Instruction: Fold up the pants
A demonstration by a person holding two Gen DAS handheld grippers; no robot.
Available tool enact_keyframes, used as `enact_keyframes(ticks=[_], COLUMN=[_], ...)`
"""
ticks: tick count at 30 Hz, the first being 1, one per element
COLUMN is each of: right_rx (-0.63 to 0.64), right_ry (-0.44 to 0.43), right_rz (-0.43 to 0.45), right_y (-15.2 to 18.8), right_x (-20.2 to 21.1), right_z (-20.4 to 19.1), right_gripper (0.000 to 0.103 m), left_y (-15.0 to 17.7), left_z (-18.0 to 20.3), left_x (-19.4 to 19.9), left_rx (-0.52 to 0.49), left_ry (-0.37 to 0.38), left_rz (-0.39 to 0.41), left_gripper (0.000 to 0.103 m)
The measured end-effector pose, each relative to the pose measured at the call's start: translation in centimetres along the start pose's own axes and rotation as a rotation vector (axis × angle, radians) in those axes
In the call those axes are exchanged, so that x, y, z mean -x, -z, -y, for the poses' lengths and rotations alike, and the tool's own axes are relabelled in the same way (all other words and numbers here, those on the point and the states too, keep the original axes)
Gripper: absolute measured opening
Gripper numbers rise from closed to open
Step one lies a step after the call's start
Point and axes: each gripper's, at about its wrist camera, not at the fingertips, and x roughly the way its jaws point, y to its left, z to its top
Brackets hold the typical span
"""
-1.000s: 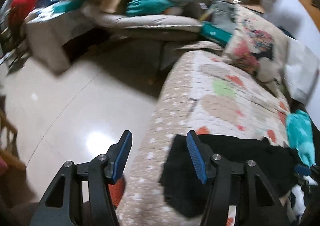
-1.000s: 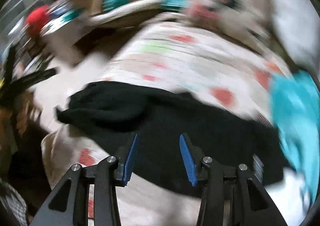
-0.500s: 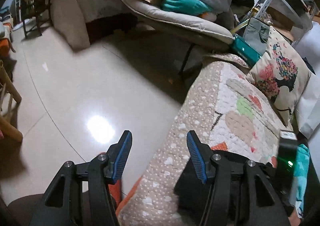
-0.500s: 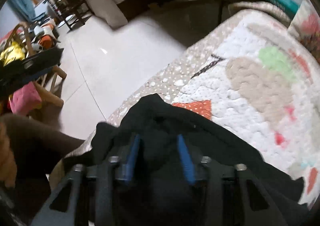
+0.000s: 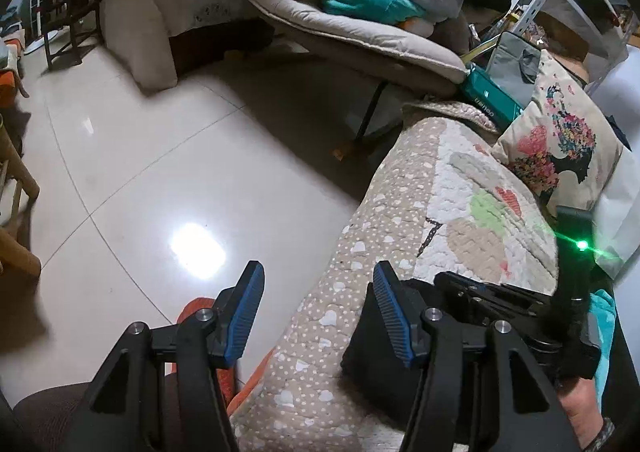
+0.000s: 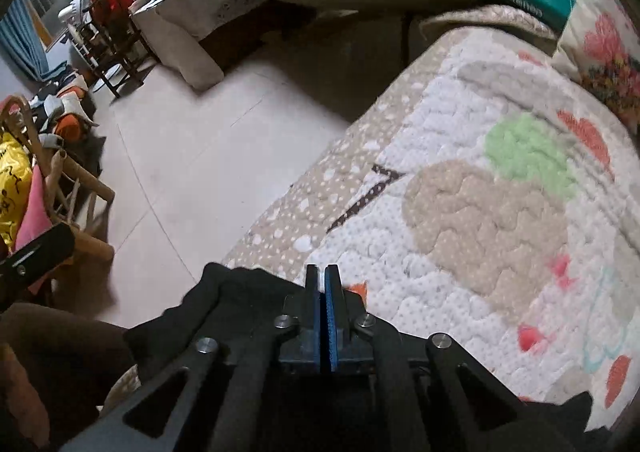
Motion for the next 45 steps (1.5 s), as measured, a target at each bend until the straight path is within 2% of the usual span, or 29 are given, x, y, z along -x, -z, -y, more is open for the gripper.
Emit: enact_keyframes(ticks=[1, 3, 4, 7, 10, 14, 16, 17, 18, 19, 20, 22, 24, 28, 30, 31, 32, 33, 35, 36, 37, 38, 40, 41, 43, 44, 45], right_rx=[-0.025, -0.078, -0.116, -0.225, -0.352, -0.562, -0.642, -0.685, -0.703, -0.701, -0.708, -0.765, -0.787, -0.731, -0.695, -0.668, -0.634, -0.614, -0.573, -0.567, -0.567, -0.579, -0.59, -0.575, -0.507, -0.467, -0.443], right_ry=[0.0, 0.011, 0.03, 0.063, 0.16, 0.281, 0.299, 0.315, 0.322, 0.347, 0.372, 0.374, 0.379, 0.417, 0.469, 0.492, 0.494, 0.482, 0.424, 0.409, 0.397, 0.389, 0.37, 0.352, 0.312, 0.29, 0.268], right_rz=[0.014, 0.066, 0.097, 0.153, 0.178, 0.158, 0.11, 0.071, 0.065, 0.07, 0.087, 0.138, 0.145, 0.172, 0.191, 0.198, 0.205, 0.209, 0.202, 0.19, 0.17, 0.148, 0.145, 0.157, 0.203, 0.221, 0.231], right_y=[0.2, 1.1, 1.8, 4.9, 9.7, 16.0, 18.1, 19.4, 20.5, 21.4, 21.8, 22.3, 22.2, 21.8, 21.5, 21.7, 21.6, 21.7, 21.5, 21.6, 21.6, 21.8, 22.1, 21.9, 20.4, 19.4, 18.6], right_x=[0.5, 2.4, 3.7, 7.3, 11.4, 16.2, 17.3, 17.5, 17.7, 18.2, 18.7, 19.5, 19.6, 19.6, 20.4, 20.8, 21.1, 20.9, 20.1, 19.6, 18.9, 18.1, 17.5, 17.6, 18.4, 18.7, 18.8], right_z=[0.4, 1.6, 2.5, 5.7, 11.5, 20.2, 23.5, 25.3, 26.7, 27.7, 28.2, 28.9, 28.9, 27.5, 26.3, 25.6, 24.7, 23.9, 21.8, 21.4, 21.0, 20.8, 20.3, 20.0, 18.8, 18.2, 17.9], right_gripper=[0.015, 0.035, 0.038, 0.04, 0.04, 0.04, 0.04, 0.034, 0.012, 0.0, 0.0, 0.0, 0.0, 0.0, 0.003, 0.006, 0.019, 0.041, 0.057, 0.057, 0.057, 0.057, 0.057, 0.057, 0.057, 0.057, 0.056], left_y=[0.1, 0.4, 0.5, 1.1, 1.6, 2.1, 2.5, 2.7, 2.9, 3.2, 3.3, 3.5, 3.6, 3.6, 3.6, 3.9, 4.2, 4.8, 5.9, 6.8, 7.2, 7.5, 6.9, 6.6, 6.5, 6.6, 6.9], left_z=[0.2, 0.7, 1.1, 2.0, 2.9, 4.0, 4.8, 5.1, 5.4, 5.7, 5.8, 6.0, 5.9, 5.2, 5.1, 5.4, 5.8, 6.7, 7.7, 8.2, 8.2, 7.6, 6.7, 6.2, 5.7, 5.9, 6.4], left_x=[-0.1, -0.4, -0.5, -1.0, -1.3, -1.0, -1.1, -1.2, -1.4, -1.6, -1.7, -1.9, -2.1, -2.8, -3.0, -3.1, -3.2, -3.7, -4.9, -6.3, -7.0, -7.5, -6.8, -5.9, -4.2, -3.2, -2.2], left_rx=[-0.01, -0.031, -0.046, -0.085, -0.12, -0.166, -0.206, -0.22, -0.243, -0.262, -0.272, -0.293, -0.301, -0.272, -0.254, -0.262, -0.284, -0.333, -0.394, -0.433, -0.444, -0.413, -0.337, -0.3, -0.291, -0.31, -0.342], left_ry=[-0.008, -0.018, -0.016, -0.025, -0.03, -0.029, -0.032, -0.036, -0.043, -0.05, -0.053, -0.058, -0.066, -0.047, 0.004, 0.031, 0.045, 0.042, 0.012, -0.037, -0.063, -0.059, -0.015, 0.039, 0.037, 0.031, 0.057], left_rz=[0.001, 0.0, -0.006, -0.019, -0.02, 0.014, 0.03, 0.031, 0.032, 0.033, 0.033, 0.035, 0.036, -0.006, -0.028, -0.035, -0.043, -0.066, -0.129, -0.21, -0.251, -0.287, -0.295, -0.266, -0.146, -0.071, 0.003], left_gripper=[0.056, 0.056, 0.056, 0.056, 0.056, 0.056, 0.056, 0.056, 0.056, 0.056, 0.056, 0.056, 0.056, 0.056, 0.056, 0.057, 0.058, 0.06, 0.06, 0.061, 0.061, 0.061, 0.061, 0.061, 0.061, 0.061, 0.061])
